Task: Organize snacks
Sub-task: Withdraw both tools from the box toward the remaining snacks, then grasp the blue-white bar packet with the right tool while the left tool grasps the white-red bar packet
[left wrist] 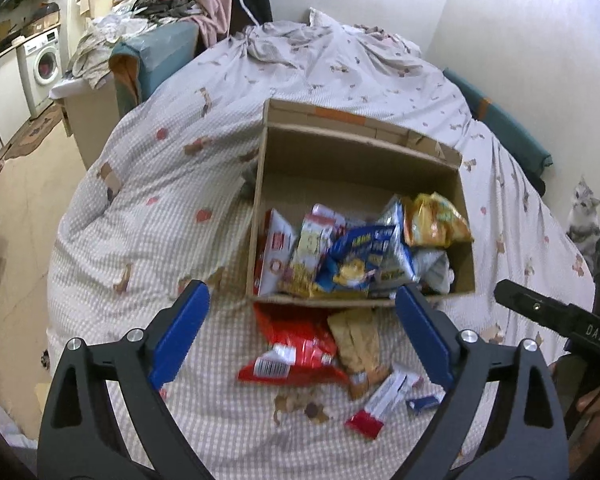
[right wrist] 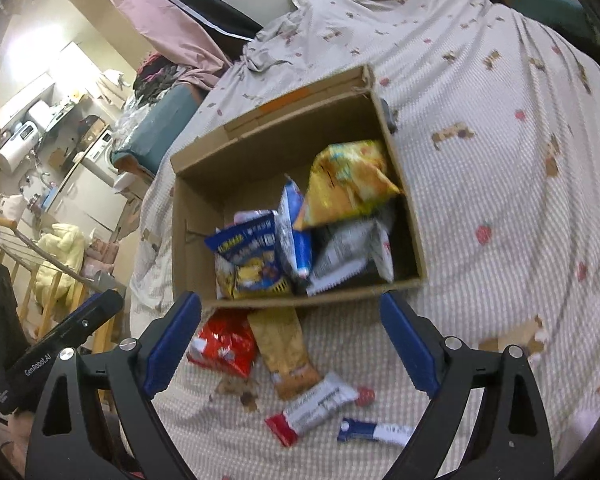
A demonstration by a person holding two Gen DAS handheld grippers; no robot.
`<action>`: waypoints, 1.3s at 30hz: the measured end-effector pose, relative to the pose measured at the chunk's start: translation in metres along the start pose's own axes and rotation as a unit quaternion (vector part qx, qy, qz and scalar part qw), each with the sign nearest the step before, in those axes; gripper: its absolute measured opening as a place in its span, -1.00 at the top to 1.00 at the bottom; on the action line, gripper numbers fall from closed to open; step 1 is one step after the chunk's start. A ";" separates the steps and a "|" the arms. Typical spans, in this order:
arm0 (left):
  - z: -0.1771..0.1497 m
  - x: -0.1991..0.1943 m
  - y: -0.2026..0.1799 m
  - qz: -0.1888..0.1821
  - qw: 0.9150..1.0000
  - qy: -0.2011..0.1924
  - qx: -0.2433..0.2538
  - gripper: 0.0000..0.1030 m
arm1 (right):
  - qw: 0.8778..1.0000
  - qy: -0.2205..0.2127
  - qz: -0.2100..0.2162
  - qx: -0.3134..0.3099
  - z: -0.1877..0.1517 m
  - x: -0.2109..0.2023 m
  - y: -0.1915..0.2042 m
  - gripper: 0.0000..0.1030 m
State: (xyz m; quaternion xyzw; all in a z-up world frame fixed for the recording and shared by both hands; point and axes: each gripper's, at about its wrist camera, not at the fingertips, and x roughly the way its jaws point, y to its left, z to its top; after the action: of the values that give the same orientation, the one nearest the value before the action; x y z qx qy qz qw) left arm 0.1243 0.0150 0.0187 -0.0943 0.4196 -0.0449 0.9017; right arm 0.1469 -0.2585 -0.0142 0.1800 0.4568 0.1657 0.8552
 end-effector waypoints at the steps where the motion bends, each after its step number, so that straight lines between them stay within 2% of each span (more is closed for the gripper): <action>1: -0.004 0.000 0.001 0.002 1.000 0.004 -0.001 -0.79 | 1.000 0.003 -0.003 0.003 -0.003 -0.001 -0.002 -0.81; 8: -0.030 0.003 0.011 0.034 0.999 0.036 -0.004 -0.79 | 0.998 0.028 -0.045 0.025 -0.024 -0.004 -0.023 -0.81; 13: -0.038 0.009 0.025 0.037 0.997 0.058 -0.042 -0.79 | 0.995 0.060 -0.064 0.046 -0.034 0.005 -0.044 -0.81; 17: -0.040 0.013 0.032 0.044 0.995 0.066 -0.054 -0.79 | 0.989 0.110 -0.091 0.044 -0.045 0.023 -0.056 -0.81; 21: -0.041 0.016 0.038 0.039 0.994 0.079 -0.068 -0.79 | 0.974 0.193 -0.116 0.016 -0.063 0.052 -0.055 -0.81; 23: -0.042 0.016 0.039 0.035 0.993 0.082 -0.072 -0.79 | 0.967 0.224 -0.123 -0.015 -0.071 0.064 -0.048 -0.81; 26: -0.041 0.014 0.039 0.028 0.993 0.083 -0.076 -0.79 | 0.953 0.243 -0.146 -0.110 -0.081 0.073 -0.027 -0.81; 29: -0.041 0.010 0.035 0.028 0.994 0.075 -0.070 -0.79 | 0.925 0.244 -0.164 -0.240 -0.094 0.077 0.002 -0.81; 31: -0.040 0.008 0.030 0.024 0.996 0.071 -0.056 -0.79 | 0.911 0.264 -0.161 -0.273 -0.102 0.083 0.006 -0.76; 32: -0.039 0.008 0.029 0.024 0.996 0.070 -0.053 -0.79 | 0.908 0.270 -0.167 -0.273 -0.104 0.087 0.003 -0.62; 33: -0.039 0.007 0.028 0.023 0.996 0.069 -0.051 -0.79 | 0.906 0.278 -0.172 -0.270 -0.106 0.091 0.001 -0.33; 35: -0.038 0.008 0.028 0.020 0.996 0.070 -0.053 -0.79 | 0.898 0.304 -0.181 -0.261 -0.111 0.102 -0.008 0.03; 37: -0.037 0.009 0.029 0.017 0.996 0.073 -0.058 -0.79 | 0.895 0.309 -0.185 -0.264 -0.112 0.107 -0.011 0.12; 39: -0.037 0.010 0.029 0.016 0.995 0.074 -0.059 -0.79 | 0.896 0.305 -0.179 -0.267 -0.112 0.106 -0.008 0.41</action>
State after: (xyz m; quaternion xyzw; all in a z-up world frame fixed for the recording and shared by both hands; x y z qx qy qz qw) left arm 0.1022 0.0366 -0.0182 -0.1369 0.4886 -0.0121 0.8616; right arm 0.1094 -0.2003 -0.1520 -0.1994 0.6586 0.1725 0.7048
